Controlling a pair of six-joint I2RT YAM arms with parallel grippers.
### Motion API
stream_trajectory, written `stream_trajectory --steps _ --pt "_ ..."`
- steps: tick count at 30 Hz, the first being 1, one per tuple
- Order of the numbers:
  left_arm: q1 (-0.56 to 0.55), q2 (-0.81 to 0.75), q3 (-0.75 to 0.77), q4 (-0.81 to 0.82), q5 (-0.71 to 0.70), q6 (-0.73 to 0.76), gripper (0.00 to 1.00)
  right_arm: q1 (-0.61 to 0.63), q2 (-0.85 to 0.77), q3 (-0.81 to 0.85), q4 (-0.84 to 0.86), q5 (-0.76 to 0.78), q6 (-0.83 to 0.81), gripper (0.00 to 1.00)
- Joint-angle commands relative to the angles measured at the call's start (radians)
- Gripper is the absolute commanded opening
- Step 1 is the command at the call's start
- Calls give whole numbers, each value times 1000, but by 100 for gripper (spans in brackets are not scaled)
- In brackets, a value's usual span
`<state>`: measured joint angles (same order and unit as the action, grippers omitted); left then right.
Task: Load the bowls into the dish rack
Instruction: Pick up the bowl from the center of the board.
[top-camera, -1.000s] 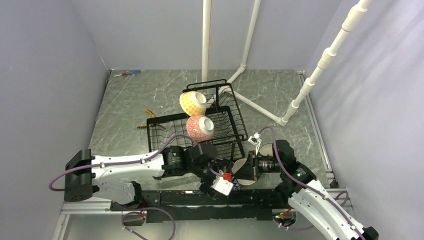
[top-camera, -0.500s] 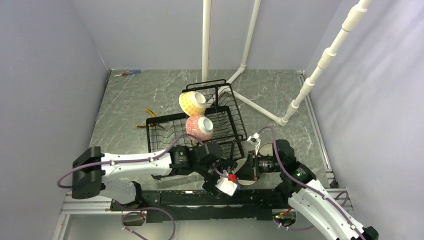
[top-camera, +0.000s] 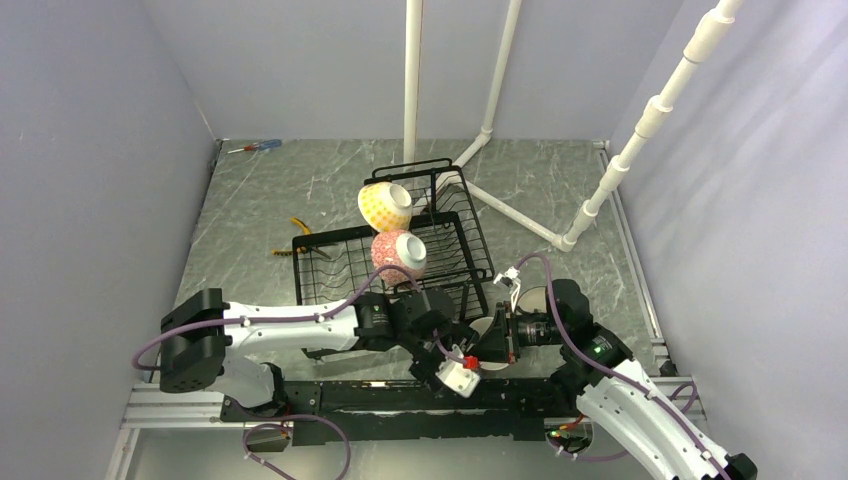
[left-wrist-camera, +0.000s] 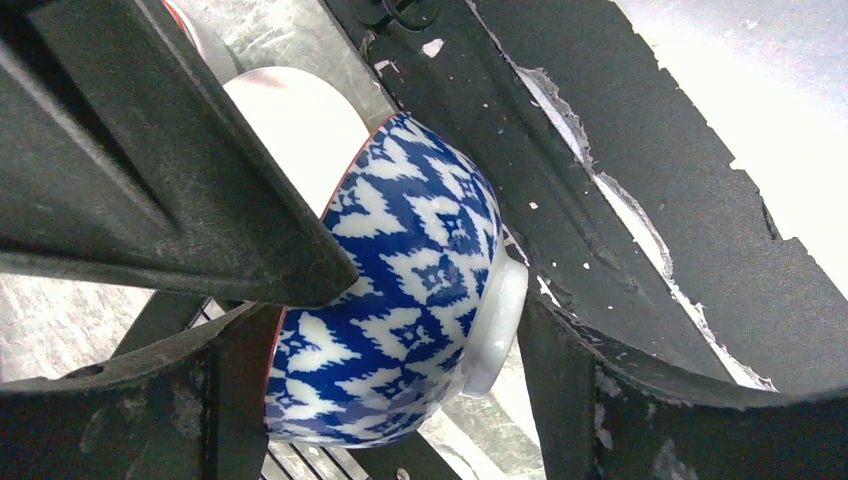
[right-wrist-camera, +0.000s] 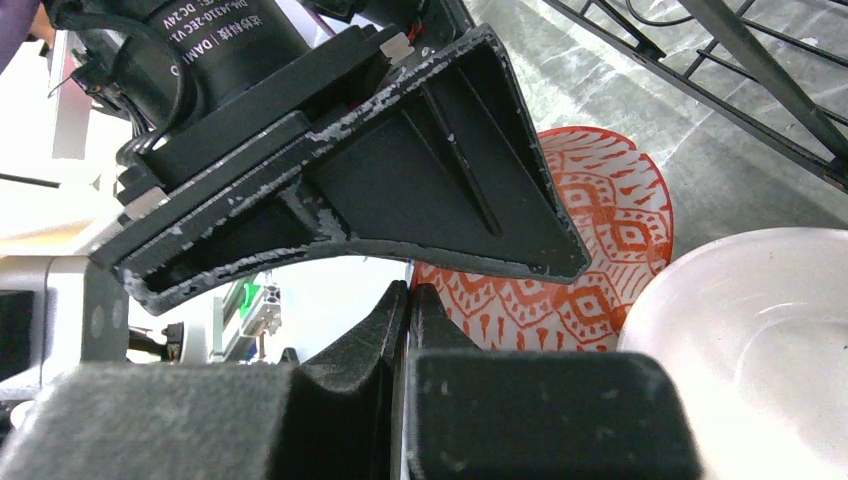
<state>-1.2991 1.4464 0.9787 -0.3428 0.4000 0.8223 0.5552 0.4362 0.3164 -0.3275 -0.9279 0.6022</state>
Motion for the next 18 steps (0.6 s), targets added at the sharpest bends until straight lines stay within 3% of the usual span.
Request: stream_trajectory --steps 1,10,15,18 --pt "-3 29 35 5 -16 12 82 5 -14 54 115 -58 -8 0" --pt "-5 14 32 -11 -57 14 59 5 -16 64 94 -47 -27 0" --pt "-6 -17 15 5 -79 4 28 5 -17 72 67 -8 -36 1" --pt "-7 -23 12 5 -85 -19 12 5 -16 84 41 28 -46 25"
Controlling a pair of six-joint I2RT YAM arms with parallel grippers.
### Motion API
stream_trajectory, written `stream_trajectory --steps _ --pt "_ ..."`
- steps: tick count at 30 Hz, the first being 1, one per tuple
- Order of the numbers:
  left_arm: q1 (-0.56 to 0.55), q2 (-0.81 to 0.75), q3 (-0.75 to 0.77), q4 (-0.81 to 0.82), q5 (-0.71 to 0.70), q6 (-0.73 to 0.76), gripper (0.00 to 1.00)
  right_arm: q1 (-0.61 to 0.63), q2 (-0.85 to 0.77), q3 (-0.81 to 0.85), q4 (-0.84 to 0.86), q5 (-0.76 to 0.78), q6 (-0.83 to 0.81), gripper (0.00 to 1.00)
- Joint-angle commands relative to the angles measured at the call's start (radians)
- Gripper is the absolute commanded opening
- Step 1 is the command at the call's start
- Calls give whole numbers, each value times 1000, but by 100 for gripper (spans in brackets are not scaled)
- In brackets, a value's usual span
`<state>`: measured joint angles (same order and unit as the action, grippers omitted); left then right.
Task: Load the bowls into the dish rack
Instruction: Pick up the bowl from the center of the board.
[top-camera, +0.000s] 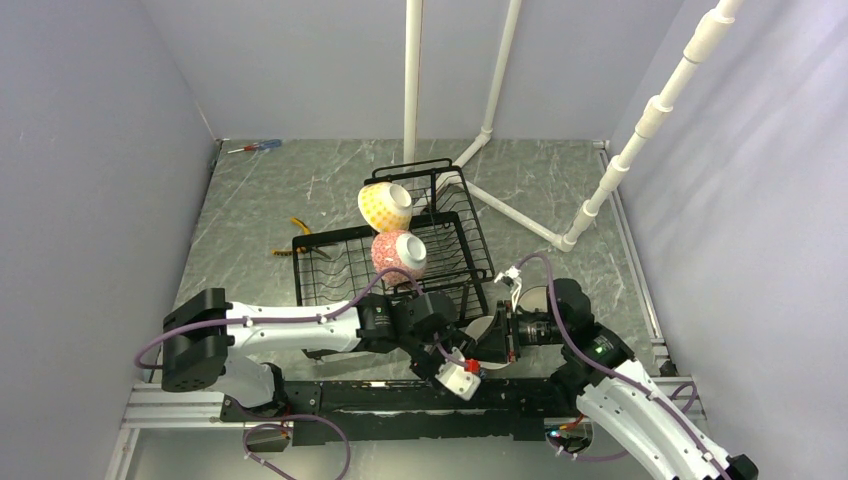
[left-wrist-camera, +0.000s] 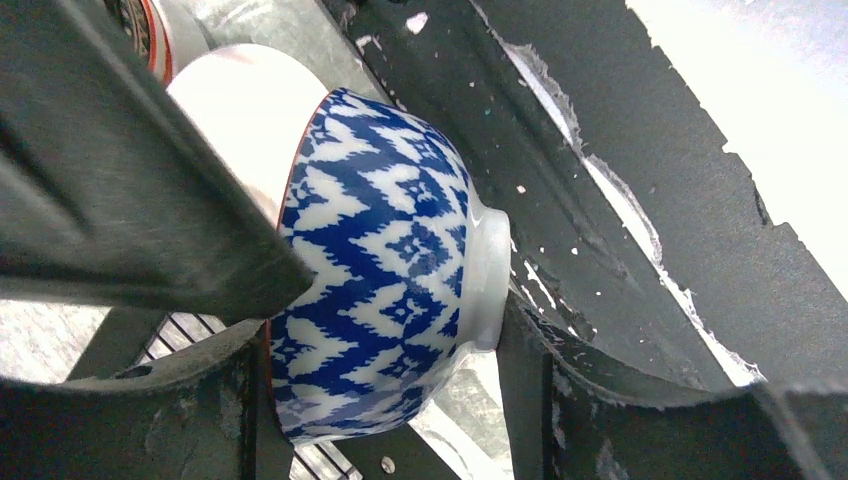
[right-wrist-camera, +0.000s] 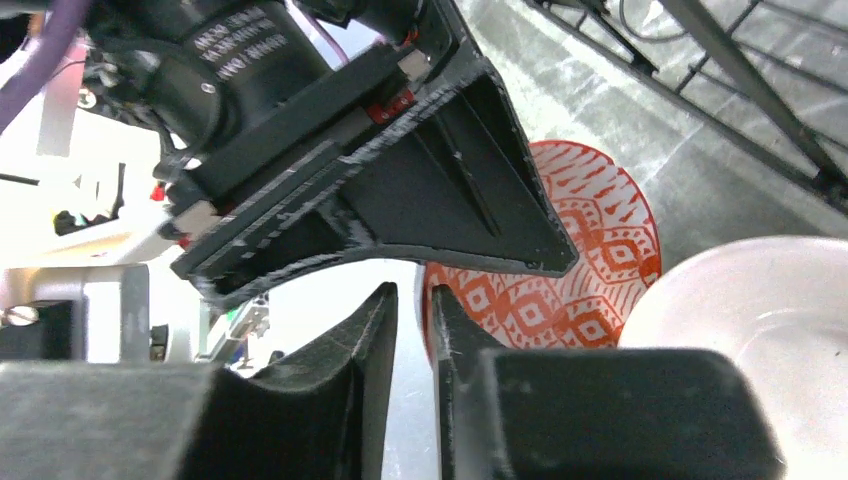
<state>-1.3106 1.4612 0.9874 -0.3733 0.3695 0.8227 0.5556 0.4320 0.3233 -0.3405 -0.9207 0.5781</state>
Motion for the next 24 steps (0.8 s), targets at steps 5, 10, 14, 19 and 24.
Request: stream_trajectory --steps 5,10,14,19,24 --pt "6 -46 -5 25 -52 -73 3 4 -9 85 38 52 -26 50" --pt "4 -99 -55 53 -45 -131 3 4 -12 96 14 81 -34 63" --pt "6 -165 -104 71 -39 -184 3 4 -21 111 -12 124 -46 73" --pt "6 -257 -168 91 -43 -266 3 4 -35 114 -7 154 -42 82" --pt "6 -369 -242 110 -64 -366 3 4 -38 127 -26 189 -55 88"
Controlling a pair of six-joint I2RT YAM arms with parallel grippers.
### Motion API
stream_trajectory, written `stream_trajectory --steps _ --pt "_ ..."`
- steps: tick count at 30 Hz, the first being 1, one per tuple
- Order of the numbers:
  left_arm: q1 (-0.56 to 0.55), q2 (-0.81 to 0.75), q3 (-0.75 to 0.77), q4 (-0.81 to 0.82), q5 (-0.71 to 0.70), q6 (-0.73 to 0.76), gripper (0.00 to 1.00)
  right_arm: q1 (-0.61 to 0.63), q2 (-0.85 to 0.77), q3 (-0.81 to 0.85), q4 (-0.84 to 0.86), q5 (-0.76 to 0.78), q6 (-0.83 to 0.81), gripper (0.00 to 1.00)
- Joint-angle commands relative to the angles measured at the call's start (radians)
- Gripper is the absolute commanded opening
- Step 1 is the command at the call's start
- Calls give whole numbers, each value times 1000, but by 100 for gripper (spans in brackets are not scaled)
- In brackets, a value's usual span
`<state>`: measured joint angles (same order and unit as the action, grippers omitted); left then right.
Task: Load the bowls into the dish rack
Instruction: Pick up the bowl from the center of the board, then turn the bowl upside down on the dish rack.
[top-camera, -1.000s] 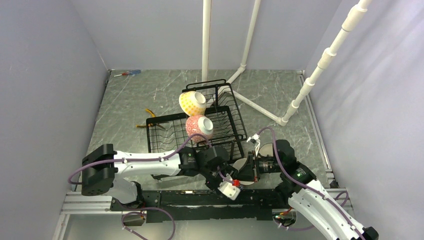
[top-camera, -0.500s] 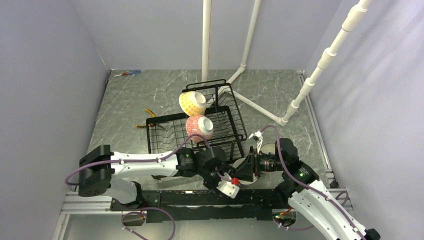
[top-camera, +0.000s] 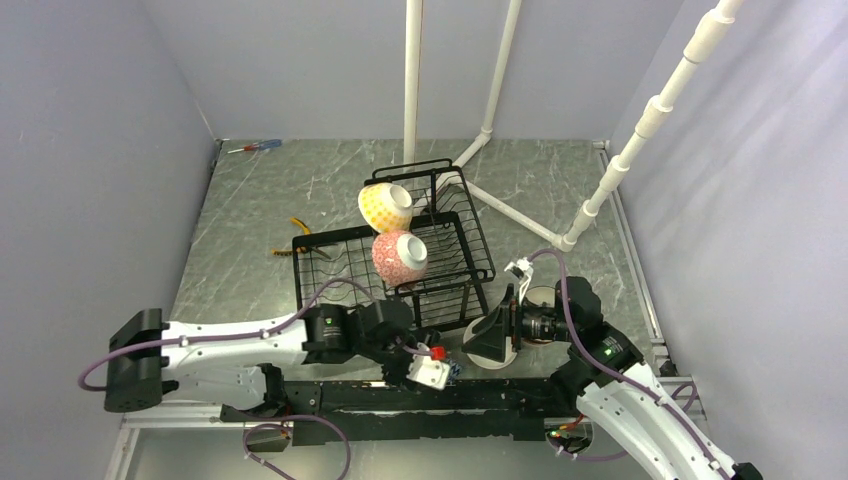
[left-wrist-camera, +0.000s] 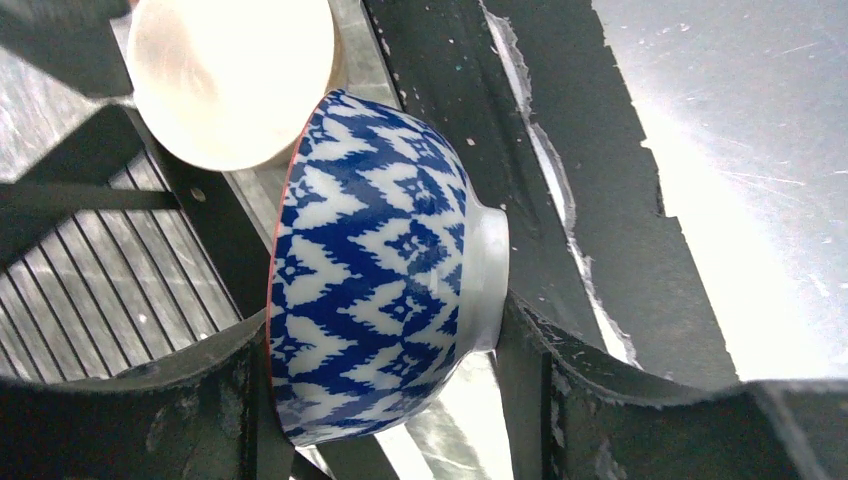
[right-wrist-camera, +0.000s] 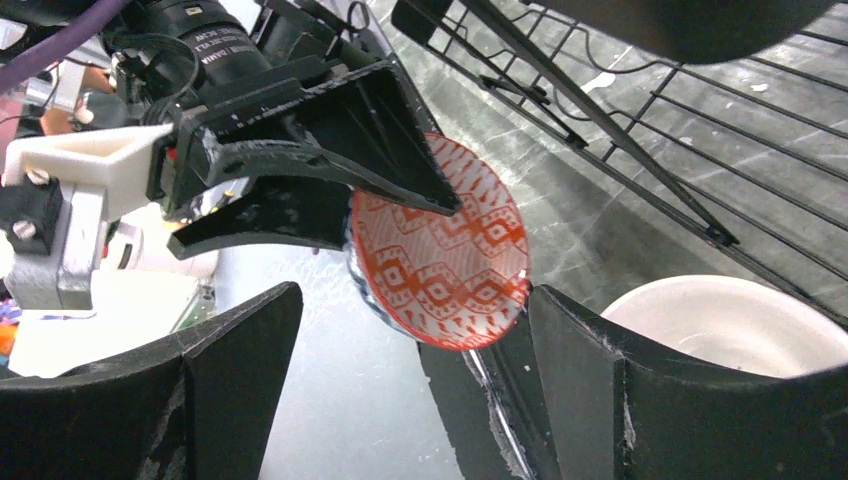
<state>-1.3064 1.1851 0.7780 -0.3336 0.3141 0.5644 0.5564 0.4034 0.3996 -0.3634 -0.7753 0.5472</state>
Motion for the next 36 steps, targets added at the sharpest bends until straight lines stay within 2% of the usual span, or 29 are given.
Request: stream_trajectory --steps 1,10,17,24,27,30,36 --pt "2 -114 -47 68 -23 -124 3 4 -9 51 -1 47 -23 89" --pt "4 -341 -150 66 -182 -307 3 4 14 53 16 57 -25 92" --pt "4 -536 -222 81 -369 -465 3 4 16 56 14 70 -27 93" --pt "4 -665 -239 18 -519 -613 3 4 17 64 11 88 -32 93" --pt "3 -701 -242 -22 -627 -689 3 4 22 65 16 85 -33 94" --pt "4 -701 -224 -90 -832 -848 3 4 32 65 22 81 -35 94" --pt "7 -621 -182 -159 -985 -935 3 4 45 64 34 77 -37 94"
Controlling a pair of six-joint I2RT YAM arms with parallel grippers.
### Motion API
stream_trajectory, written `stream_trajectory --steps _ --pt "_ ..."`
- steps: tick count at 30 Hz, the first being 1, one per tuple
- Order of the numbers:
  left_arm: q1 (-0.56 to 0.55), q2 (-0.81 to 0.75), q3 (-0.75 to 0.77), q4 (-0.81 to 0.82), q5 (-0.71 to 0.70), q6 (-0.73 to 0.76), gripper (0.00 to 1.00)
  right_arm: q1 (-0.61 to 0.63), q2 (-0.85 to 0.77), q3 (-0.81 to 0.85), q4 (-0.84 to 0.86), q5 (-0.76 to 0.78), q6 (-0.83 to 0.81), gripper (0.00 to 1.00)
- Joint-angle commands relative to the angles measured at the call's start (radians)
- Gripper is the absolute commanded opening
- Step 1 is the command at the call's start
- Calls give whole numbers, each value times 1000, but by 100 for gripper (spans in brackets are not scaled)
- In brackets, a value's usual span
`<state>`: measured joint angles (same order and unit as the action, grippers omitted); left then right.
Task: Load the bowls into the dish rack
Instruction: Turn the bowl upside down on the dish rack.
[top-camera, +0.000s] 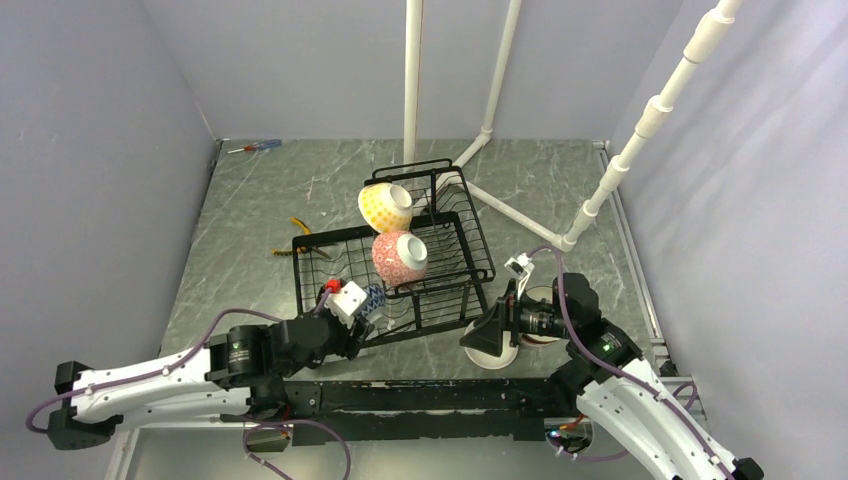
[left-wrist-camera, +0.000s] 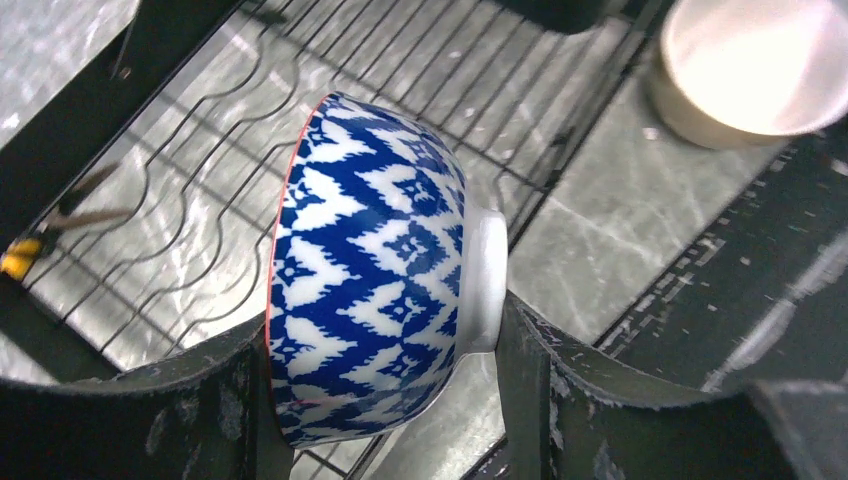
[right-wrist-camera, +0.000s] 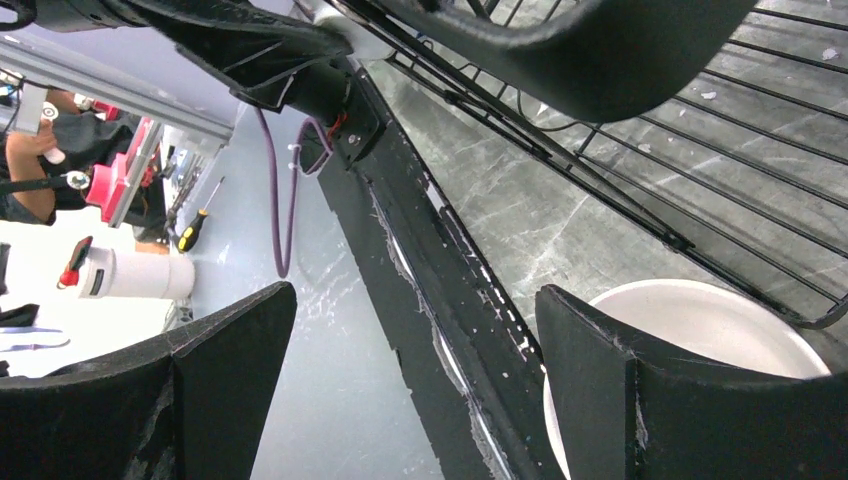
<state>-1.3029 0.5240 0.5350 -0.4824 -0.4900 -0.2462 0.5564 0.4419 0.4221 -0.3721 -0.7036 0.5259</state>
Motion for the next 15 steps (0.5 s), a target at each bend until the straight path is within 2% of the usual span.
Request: stream_trajectory --steps 1,5,7,11,15 --pt "5 56 66 -17 -206 -145 3 4 10 41 45 3 -15 94" --pt "35 127 96 -24 -248 -189 3 4 16 44 43 3 -19 94" --pt "74 162 102 13 -198 -175 3 4 20 44 44 3 -20 94" --pt "230 257 120 51 -50 -196 3 4 38 41 56 -10 -18 94" --pt "360 271 95 129 90 -203 3 4 34 46 41 -5 -22 94"
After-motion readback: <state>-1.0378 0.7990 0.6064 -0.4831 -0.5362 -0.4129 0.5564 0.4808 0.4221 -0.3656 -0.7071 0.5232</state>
